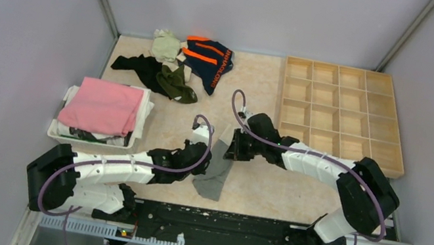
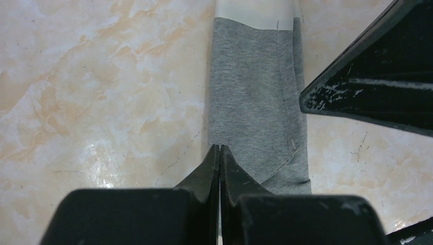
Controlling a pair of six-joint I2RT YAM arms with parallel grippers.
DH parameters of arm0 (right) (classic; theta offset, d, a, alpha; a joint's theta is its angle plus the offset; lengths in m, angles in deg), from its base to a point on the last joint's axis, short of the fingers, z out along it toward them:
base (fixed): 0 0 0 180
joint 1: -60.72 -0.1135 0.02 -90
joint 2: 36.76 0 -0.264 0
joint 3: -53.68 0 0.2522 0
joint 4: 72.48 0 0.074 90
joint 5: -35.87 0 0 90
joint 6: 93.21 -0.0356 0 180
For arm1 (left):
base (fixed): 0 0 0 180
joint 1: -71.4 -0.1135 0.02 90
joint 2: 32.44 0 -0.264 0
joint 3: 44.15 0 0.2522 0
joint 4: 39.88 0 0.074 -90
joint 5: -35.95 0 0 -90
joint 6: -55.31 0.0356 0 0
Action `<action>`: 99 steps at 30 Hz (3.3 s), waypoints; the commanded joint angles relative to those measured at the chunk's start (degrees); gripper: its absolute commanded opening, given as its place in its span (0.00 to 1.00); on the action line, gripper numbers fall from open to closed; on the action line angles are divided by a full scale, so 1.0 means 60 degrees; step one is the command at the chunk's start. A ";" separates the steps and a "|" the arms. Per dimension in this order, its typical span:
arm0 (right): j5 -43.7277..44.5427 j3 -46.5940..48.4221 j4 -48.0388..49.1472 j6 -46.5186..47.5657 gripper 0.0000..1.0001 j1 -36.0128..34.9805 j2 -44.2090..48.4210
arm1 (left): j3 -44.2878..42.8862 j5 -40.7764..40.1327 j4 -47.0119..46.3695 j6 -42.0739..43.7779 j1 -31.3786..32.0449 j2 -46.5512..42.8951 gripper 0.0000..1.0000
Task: Roll the underwear
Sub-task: Fold the underwear at the center of the board.
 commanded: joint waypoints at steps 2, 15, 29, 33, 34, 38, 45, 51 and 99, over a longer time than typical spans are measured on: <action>-0.0381 -0.0078 0.0707 -0.0217 0.00 -0.0331 -0.0555 | 0.0039 -0.0155 -0.0144 -0.0205 -0.0053 -0.0133 0.00; 0.0795 0.0197 -0.0371 0.0506 0.00 -0.0414 -0.0919 | 0.0420 0.0111 -0.0265 -0.0719 -0.0174 -0.0497 0.01; 0.1006 0.3567 -0.1705 0.2095 0.00 0.0217 -0.1443 | 0.0031 0.1614 -0.1411 -0.0411 0.0798 -0.0185 0.00; 0.0846 0.5068 -0.2143 0.2458 0.00 0.0259 -0.2980 | -0.0343 0.0964 -0.1780 -0.1045 0.1885 0.0819 0.00; 0.0826 0.5351 -0.2213 0.2564 0.00 0.0264 -0.3317 | -0.0398 0.0930 -0.1984 -0.1160 0.2139 0.1030 0.00; 0.0684 0.6264 -0.2346 0.2825 0.00 0.0263 -0.4448 | -0.0664 0.0882 -0.2566 -0.1495 0.2538 0.1949 0.00; 0.0291 0.6890 -0.2505 0.3124 0.00 0.0258 -0.5315 | -0.1270 0.0810 -0.2395 -0.1937 0.2597 0.3347 0.00; 0.0850 0.7308 -0.3320 0.3523 0.00 0.0255 -0.5912 | -0.1645 0.0409 -0.0682 -0.2916 0.2599 0.4003 0.00; 0.2477 -0.0188 -0.2786 0.1690 0.00 0.0532 -0.0560 | -0.1061 0.1087 -0.1013 -0.0233 -0.1936 0.3366 0.00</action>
